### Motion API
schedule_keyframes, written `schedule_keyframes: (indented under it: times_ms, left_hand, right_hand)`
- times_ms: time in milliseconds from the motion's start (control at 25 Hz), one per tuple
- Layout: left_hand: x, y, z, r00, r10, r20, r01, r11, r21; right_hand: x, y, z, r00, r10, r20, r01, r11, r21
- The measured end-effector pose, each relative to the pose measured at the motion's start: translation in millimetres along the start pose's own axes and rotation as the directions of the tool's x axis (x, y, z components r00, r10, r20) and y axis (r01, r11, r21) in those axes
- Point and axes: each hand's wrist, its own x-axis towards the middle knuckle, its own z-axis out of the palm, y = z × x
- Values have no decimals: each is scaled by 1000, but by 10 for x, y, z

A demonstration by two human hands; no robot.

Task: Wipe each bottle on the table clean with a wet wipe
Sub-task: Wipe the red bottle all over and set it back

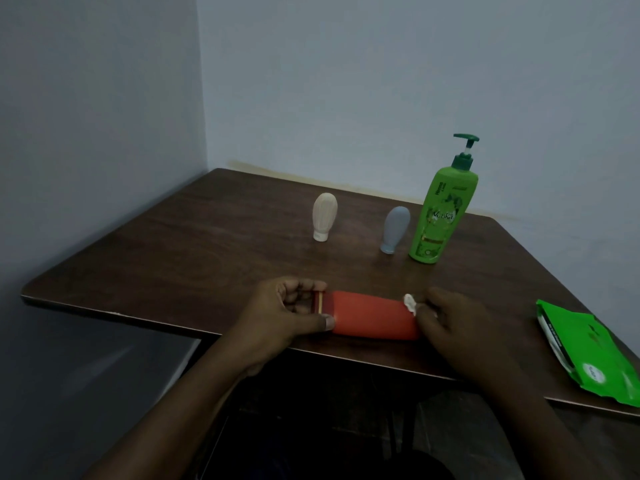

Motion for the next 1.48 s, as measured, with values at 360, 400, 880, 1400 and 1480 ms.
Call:
schedule_keyframes:
  times_ms: [360,400,880,1400,1480]
  left_hand:
    - [-2,15,-30,999,15,44,-12,998,-67]
    - [-10,18,-36,998,20,56,-16,997,-70]
    - [18,-23,-59,999,31,37,-30,999,-15]
    - [-114,-35,35,999,51,-8,-51,999,1]
    - [-112,-20,23,999,42,-8,-42,999,-1]
  right_hand:
    - [31,-969,584,980,-198,17,199,978,-63]
    - [23,-964,616,970,-239,37,241,968,-72]
    - [-71,-420,360,974,133,-181,-161,976,-149]
    - [-115,-216,306,979,185,-87,-197,967,-164]
    - [-201,-125,313,979,189,-72,-195,975,-103]
